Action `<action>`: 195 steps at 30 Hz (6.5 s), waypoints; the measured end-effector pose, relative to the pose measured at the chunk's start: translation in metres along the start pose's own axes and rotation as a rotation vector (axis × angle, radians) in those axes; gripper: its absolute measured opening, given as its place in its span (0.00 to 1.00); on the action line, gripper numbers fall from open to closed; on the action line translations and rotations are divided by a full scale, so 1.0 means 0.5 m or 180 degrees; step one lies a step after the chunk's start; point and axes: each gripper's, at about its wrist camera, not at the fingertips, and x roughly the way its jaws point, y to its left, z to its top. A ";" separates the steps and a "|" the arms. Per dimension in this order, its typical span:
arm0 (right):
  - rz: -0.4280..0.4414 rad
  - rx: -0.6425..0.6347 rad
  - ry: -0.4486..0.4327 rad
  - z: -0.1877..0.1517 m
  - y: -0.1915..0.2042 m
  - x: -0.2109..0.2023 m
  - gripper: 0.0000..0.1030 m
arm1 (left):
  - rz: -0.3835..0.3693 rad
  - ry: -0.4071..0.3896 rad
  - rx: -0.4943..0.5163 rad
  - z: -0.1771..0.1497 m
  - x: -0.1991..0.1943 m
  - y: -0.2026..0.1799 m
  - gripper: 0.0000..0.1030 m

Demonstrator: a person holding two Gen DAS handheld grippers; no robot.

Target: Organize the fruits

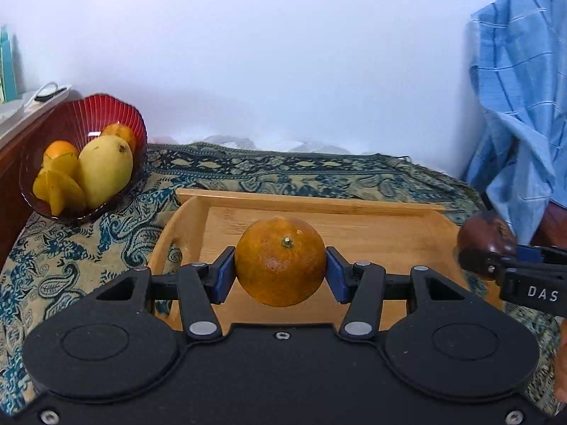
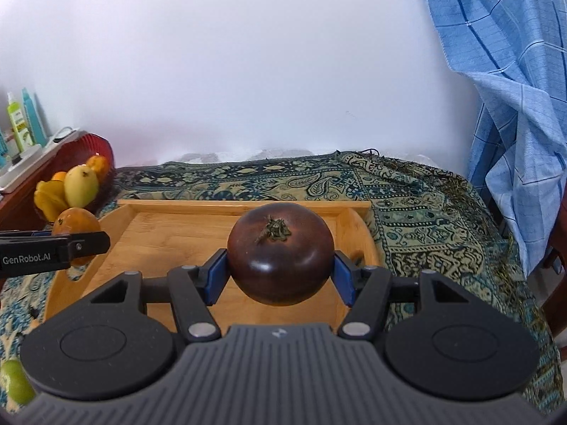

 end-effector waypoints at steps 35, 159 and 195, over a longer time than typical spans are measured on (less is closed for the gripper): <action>-0.0146 -0.0139 0.0231 0.015 0.005 0.194 0.62 | 0.0007 0.0064 -0.0001 0.012 0.186 0.023 0.49; -0.0264 -0.0442 -0.0492 -0.383 0.066 -0.176 0.44 | -0.0214 -0.0440 0.0414 -0.377 -0.206 -0.080 0.48; -0.0217 -0.0379 -0.0593 -0.392 0.059 -0.181 0.41 | -0.0070 -0.0273 0.0258 -0.377 -0.170 -0.082 0.33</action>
